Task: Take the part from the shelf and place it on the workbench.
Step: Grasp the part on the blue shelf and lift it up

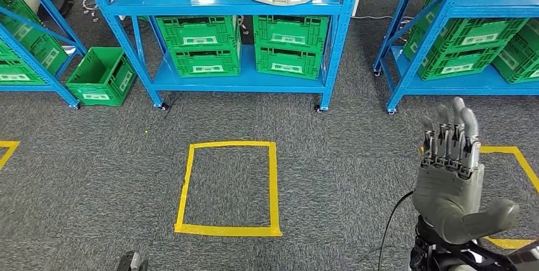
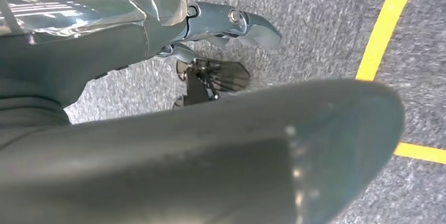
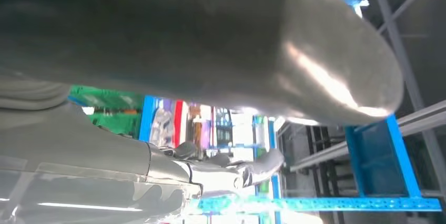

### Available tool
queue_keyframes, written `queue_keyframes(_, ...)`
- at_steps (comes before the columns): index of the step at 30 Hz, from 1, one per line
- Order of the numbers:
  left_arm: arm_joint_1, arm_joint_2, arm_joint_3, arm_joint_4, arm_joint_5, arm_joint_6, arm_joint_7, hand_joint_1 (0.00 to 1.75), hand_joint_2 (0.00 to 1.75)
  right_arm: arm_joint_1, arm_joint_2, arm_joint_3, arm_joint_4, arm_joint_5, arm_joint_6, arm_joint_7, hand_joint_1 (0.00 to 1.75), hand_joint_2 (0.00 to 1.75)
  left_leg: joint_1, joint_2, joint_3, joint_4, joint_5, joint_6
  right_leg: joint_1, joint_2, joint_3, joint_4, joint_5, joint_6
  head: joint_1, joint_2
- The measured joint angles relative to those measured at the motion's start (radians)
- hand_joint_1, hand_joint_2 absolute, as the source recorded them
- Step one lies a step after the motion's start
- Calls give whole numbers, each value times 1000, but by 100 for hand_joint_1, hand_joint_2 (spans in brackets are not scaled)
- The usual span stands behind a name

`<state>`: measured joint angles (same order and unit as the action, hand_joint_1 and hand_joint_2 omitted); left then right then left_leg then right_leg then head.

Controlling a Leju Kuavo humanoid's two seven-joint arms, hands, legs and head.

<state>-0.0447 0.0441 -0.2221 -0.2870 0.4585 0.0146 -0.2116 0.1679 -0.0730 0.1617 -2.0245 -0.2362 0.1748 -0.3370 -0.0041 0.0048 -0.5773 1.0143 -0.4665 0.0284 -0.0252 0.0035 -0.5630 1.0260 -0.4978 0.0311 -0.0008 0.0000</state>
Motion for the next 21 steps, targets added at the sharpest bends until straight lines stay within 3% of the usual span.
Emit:
queue_keyframes(3, -4, 2, 0, -1, -6, -1, 3, 0, 0, -22, 2, 21, 0, -9, 14, 4, 0, 0, 6, -1, -17, 37, -23, -11, -6, 3, 1, -1, -1, -19, 0, 0)
queue_keyframes(6, -6, 2, 0, -1, -7, -2, 6, 0, 0, -48, 4, 45, 3, -18, 29, 8, 0, 0, 11, -1, -111, 222, -107, -25, -7, 4, 5, -1, -6, -28, 0, 0)
queue_keyframes(7, -6, 1, 0, -1, -7, -2, 7, 0, 0, -55, 4, 51, 5, -21, 31, 10, 0, 0, 12, -1, -144, 278, -122, -25, -5, 4, 7, -1, -8, -30, 0, 0)
queue_keyframes(8, -6, 1, 0, -1, -7, -2, 8, 0, 0, -60, 4, 57, 8, -24, 33, 12, 0, 0, 12, -1, -162, 301, -117, -23, -3, 5, 9, -1, -10, -31, 0, 0)
queue_keyframes(9, -6, 1, 0, -1, -7, -2, 8, 0, 0, -65, 4, 61, 10, -27, 34, 13, 0, 0, 12, -1, -160, 282, -92, -18, -1, 6, 14, -1, -14, -32, 0, 0)
queue_keyframes(11, -6, 2, 0, -1, -12, -3, 9, 0, 0, -68, 4, 66, 11, -31, 29, 11, 0, 0, 6, -3, -106, 152, -12, 4, 2, 8, 28, -3, -23, -32, 0, 0)
queue_keyframes(13, -7, 5, -1, -1, -24, -5, 13, 0, 0, -62, 3, 65, 9, -35, 18, 2, 0, 0, -3, -3, -53, 43, 26, 28, 3, 8, 38, -9, -31, -28, 1, 0)
queue_keyframes(15, -7, 6, -3, -1, -35, -5, 17, 0, 0, -45, 2, 61, 3, -38, 9, -10, 0, 0, -12, -1, -35, 6, 19, 43, 3, 7, 46, -14, -25, -12, 1, 0)
queue_keyframes(18, -6, 5, -5, -2, -40, 0, 18, 0, 0, -10, -3, 47, -15, -41, 2, -25, 0, 0, -11, -2, 11, -41, 21, 52, 3, 2, 51, 9, -20, 12, 1, 0)
queue_keyframes(19, -6, 4, -6, -3, -41, 1, 17, 0, 0, 0, -5, 41, -22, -40, 1, -29, 0, 0, -8, -4, 28, -50, 21, 51, 3, 1, 32, 46, -29, 13, 2, 0)
queue_keyframes(21, -6, 2, -10, -3, -43, 1, 14, 0, 0, 26, -8, 32, -36, -33, -2, -34, 0, 0, -8, -5, 42, -54, 12, 50, 2, 1, -49, 167, -65, 4, 2, 0)
